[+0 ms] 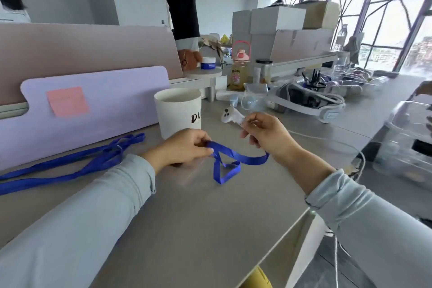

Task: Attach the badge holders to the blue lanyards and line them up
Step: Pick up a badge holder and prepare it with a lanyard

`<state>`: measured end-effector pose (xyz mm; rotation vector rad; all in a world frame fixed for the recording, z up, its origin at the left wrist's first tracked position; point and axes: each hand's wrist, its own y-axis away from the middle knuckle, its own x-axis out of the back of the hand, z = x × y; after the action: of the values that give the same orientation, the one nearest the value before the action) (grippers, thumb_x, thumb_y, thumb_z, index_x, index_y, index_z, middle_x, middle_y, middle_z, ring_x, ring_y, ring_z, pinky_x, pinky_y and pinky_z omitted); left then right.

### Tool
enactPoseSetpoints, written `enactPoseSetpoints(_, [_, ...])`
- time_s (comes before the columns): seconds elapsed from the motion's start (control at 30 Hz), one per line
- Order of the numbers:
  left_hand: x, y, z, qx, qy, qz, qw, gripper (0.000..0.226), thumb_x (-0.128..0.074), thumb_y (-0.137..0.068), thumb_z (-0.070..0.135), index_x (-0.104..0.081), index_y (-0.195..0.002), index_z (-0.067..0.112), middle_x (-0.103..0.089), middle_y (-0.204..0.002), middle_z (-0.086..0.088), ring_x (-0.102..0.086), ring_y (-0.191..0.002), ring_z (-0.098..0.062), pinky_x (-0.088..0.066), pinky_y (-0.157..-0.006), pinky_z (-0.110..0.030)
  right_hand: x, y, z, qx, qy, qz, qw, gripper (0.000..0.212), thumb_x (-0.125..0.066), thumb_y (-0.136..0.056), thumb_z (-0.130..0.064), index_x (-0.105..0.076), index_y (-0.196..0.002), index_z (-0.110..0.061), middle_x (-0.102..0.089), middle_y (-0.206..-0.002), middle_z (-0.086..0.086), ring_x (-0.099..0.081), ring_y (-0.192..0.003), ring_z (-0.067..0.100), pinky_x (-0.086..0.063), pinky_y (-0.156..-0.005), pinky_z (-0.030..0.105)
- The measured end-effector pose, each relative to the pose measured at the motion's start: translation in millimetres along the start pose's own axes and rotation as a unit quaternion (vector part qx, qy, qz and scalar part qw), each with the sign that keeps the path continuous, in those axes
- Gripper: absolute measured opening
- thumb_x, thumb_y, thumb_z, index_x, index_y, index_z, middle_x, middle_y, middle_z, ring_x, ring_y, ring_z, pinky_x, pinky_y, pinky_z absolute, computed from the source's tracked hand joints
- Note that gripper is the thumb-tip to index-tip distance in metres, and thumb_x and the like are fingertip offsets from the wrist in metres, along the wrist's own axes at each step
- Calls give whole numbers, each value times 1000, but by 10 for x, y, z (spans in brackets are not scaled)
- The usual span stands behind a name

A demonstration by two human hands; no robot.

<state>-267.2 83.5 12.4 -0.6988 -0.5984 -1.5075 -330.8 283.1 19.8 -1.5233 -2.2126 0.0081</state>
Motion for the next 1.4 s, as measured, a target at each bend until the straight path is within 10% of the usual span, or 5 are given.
enactPoseSetpoints(0.17, [-65, 81, -276, 82, -48, -43, 995, 40, -60, -81, 49, -52, -118, 34, -60, -110, -1, -58, -106, -17, -43, -98, -36, -349, 39, 320, -41, 66, -72, 994, 7, -60, -85, -10, -67, -86, -12, -62, -70, -4, -56, -59, 8, -46, -59, 16])
enactPoseSetpoints(0.5, [414, 692, -574, 67, -105, 174, 977, 39, -43, -87, 51, -62, -80, 18, -69, -91, -6, -63, -87, -22, -48, -82, -39, -828, -109, 377, -39, 213, -123, 968, 19, -63, -84, -18, -68, -102, -18, -64, -93, -3, -61, -88, 15, -41, -75, 19])
enactPoseSetpoints(0.67, [671, 1062, -830, 97, -114, 246, 958, 43, -47, -84, 52, -65, -84, 13, -65, -77, -9, -60, -75, -25, -48, -72, -40, -1164, -159, 41, 34, 190, -90, 977, 13, -57, -88, -18, -67, -95, -18, -60, -80, -8, -56, -74, 12, -39, -52, 4])
enactPoseSetpoints(0.83, [888, 1546, -1074, 140, -122, 291, 939, 28, -54, -87, 43, -62, -76, 19, -59, -66, 2, -54, -65, -15, -43, -62, -32, -1878, -90, -337, 116, 159, -160, 967, 13, -57, -89, -22, -67, -92, -14, -63, -83, -7, -54, -74, 7, -40, -61, 10])
enactPoseSetpoints(1.4, [1680, 3358, -2035, 356, -246, 484, 761, 26, -51, -90, 41, -64, -82, 20, -64, -80, 4, -59, -75, -21, -39, -59, -26, -4255, 95, -1156, 226, 151, -374, 887, 9, -55, -90, -25, -63, -95, -23, -60, -84, -12, -57, -78, 6, -48, -70, 19])
